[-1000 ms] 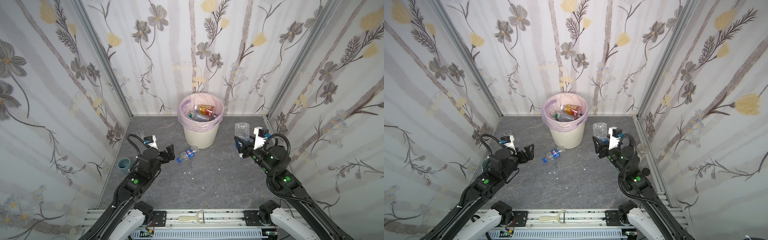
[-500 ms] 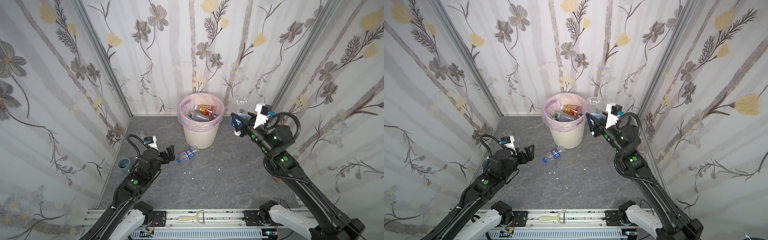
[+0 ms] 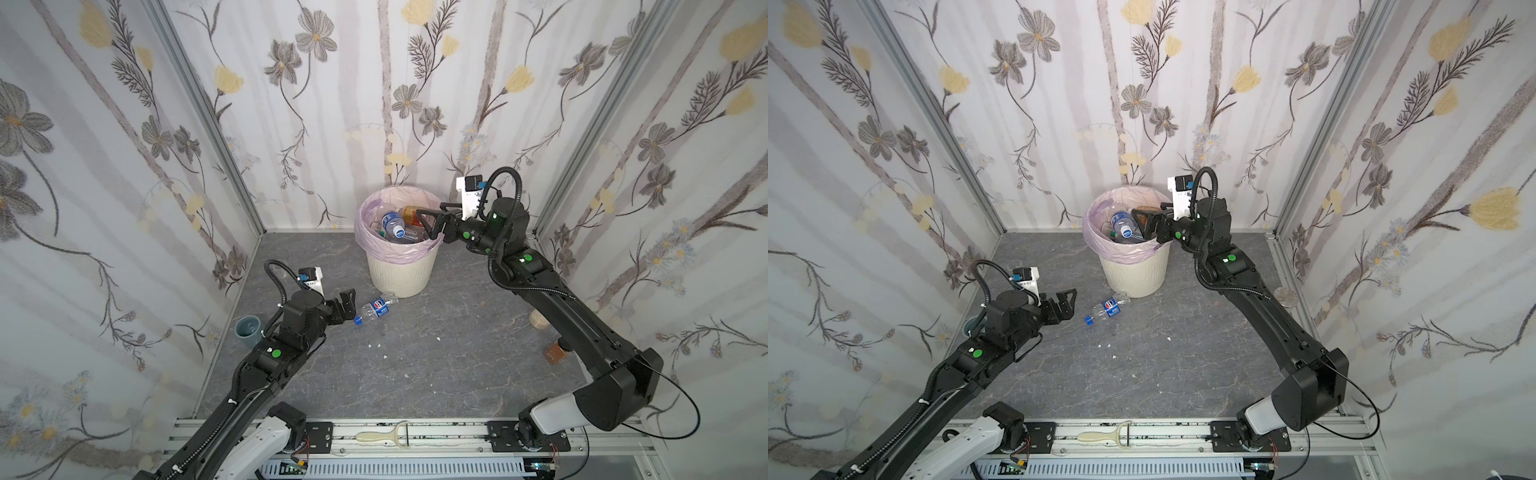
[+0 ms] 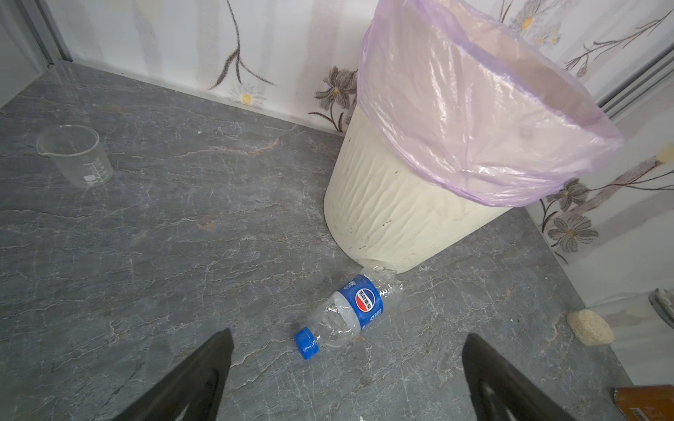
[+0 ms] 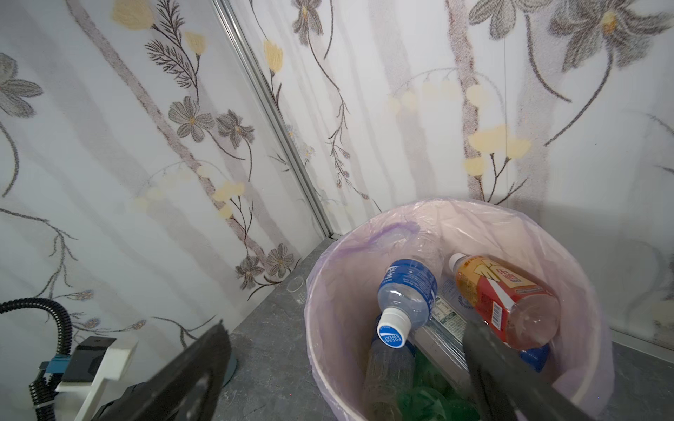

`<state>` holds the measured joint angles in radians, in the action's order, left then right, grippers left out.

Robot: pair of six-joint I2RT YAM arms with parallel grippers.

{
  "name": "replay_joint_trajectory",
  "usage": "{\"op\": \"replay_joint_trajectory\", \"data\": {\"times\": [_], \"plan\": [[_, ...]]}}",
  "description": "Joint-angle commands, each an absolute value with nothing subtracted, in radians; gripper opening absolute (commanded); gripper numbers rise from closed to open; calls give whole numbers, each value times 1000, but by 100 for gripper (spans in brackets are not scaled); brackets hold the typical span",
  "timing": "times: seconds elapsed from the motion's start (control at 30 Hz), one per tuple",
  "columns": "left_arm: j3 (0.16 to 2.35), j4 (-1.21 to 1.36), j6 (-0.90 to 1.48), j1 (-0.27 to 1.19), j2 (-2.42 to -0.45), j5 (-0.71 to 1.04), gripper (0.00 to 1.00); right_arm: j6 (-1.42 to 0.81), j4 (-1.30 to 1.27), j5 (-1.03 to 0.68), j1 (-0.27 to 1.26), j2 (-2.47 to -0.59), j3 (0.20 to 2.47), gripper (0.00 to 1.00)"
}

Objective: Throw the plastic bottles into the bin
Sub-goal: 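Lift the water bottle with the right gripper over the bin and release, then draw the right gripper back while the left gripper grasps the Pepsi bottle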

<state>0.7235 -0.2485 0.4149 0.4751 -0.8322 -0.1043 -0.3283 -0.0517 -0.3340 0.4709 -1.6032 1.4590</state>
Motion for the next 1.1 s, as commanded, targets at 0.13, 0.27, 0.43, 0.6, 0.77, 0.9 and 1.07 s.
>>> {"op": "replay_joint_trajectory", "data": {"times": [0.13,0.27,0.43,0.6,0.77,0.9,1.07], "plan": [[760,-239,356,474,-962,-92,100,-292,-124,-309,464,-1471,1328,100],[773,-228,343,475,-1041,-100,100,-279,-126,-283,460,-1397,1246,100],[782,-190,301,476,-1143,-61,92,-258,-131,-240,445,-1284,1115,100],[785,-129,256,482,-1247,-18,90,-245,-132,-211,421,-1178,1000,100],[785,-16,218,483,-1354,23,93,-251,-135,-194,402,-1107,906,100],[810,43,189,488,-1450,96,95,-271,-144,-194,392,-1076,855,100],[845,80,155,500,-1570,139,95,-282,-155,-193,384,-1048,821,100]]}}
